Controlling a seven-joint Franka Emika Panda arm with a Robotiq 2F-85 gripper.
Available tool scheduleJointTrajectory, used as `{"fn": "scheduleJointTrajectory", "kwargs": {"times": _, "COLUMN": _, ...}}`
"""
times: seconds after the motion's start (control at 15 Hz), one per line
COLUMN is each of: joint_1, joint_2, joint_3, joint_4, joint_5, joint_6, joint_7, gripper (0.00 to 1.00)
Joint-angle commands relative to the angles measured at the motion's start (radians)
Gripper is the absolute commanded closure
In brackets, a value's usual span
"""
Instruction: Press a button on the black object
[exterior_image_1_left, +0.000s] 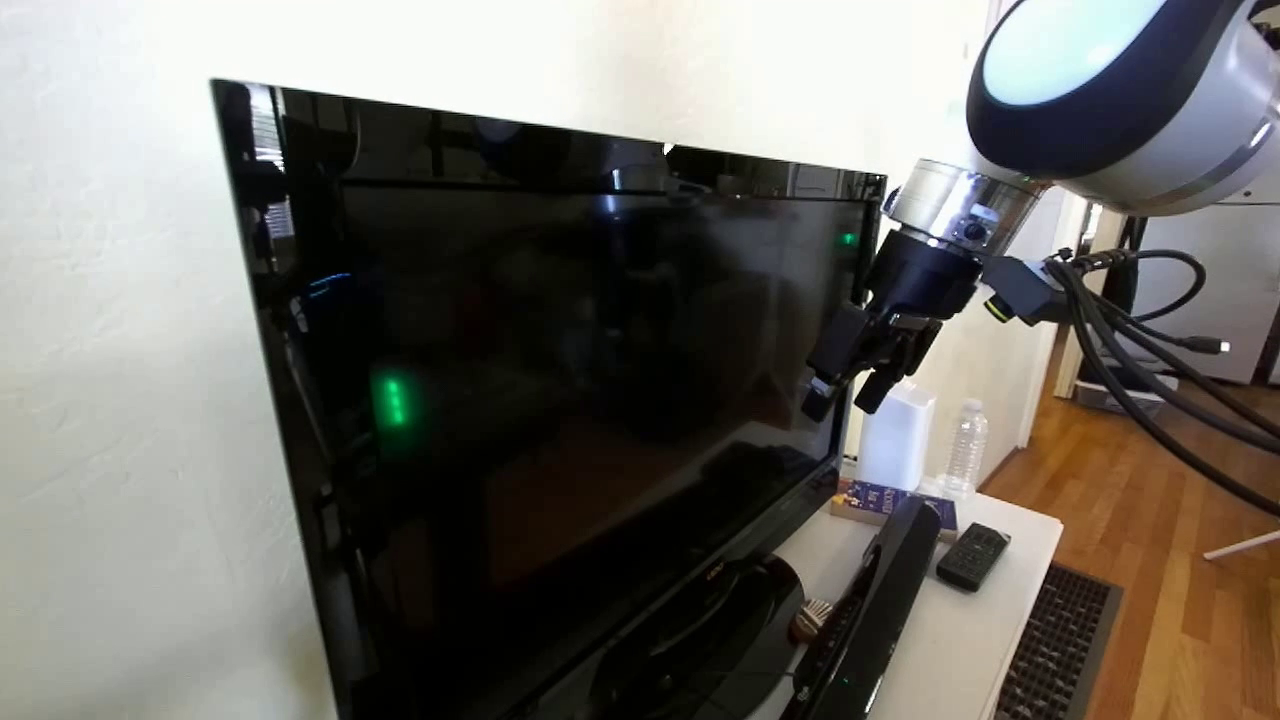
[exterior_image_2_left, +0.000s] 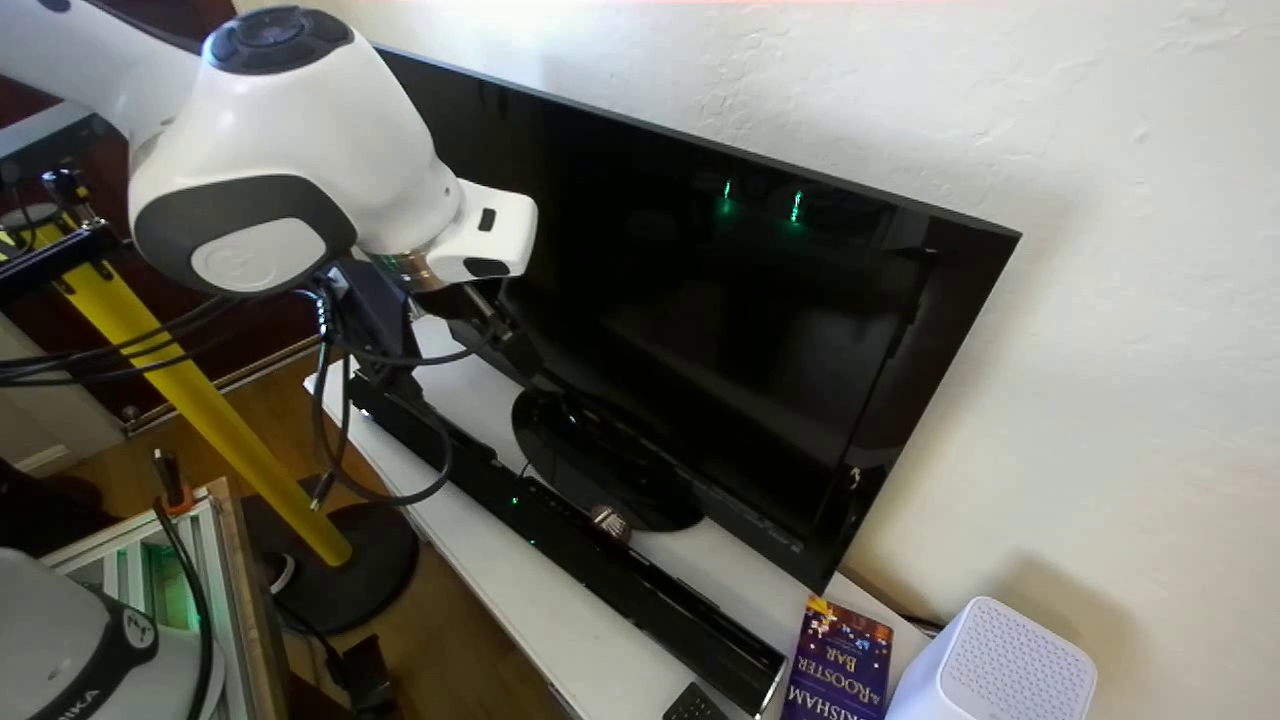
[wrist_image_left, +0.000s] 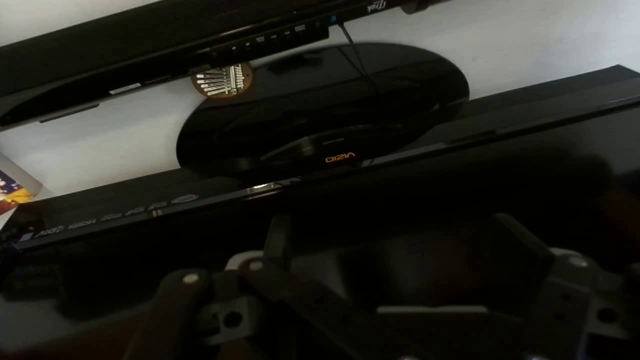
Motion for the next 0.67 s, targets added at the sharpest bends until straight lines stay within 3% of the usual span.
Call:
{"fn": "scheduleJointTrajectory", "kwargs": {"times": 0.0, "joint_1": -0.009, "joint_2": -0.001, "joint_3": 0.010, "joint_4": 0.001, "joint_5": 0.004, "joint_6": -0.003, "joint_7": -0.001, "gripper": 0.00}}
{"fn": "scheduleJointTrajectory", "kwargs": {"times": 0.07, "joint_1": -0.019, "joint_2": 0.030, "joint_3": 0.022, "joint_4": 0.001, "joint_5": -0.005, "joint_6": 0.059, "joint_7": 0.013, "gripper": 0.00}}
{"fn": "scheduleJointTrajectory", "kwargs": {"times": 0.27, "joint_1": 0.044, "joint_2": 0.109, "joint_3": -0.037, "joint_4": 0.000, "joint_5": 0.070, "joint_6": 0.175, "joint_7": -0.072, "gripper": 0.00}}
{"fn": "scheduleJointTrajectory", "kwargs": {"times": 0.6, "joint_1": 0.129, "joint_2": 0.206, "joint_3": -0.127, "joint_4": -0.001, "joint_5": 0.206, "joint_6": 0.220, "joint_7": -0.229, "gripper": 0.00}}
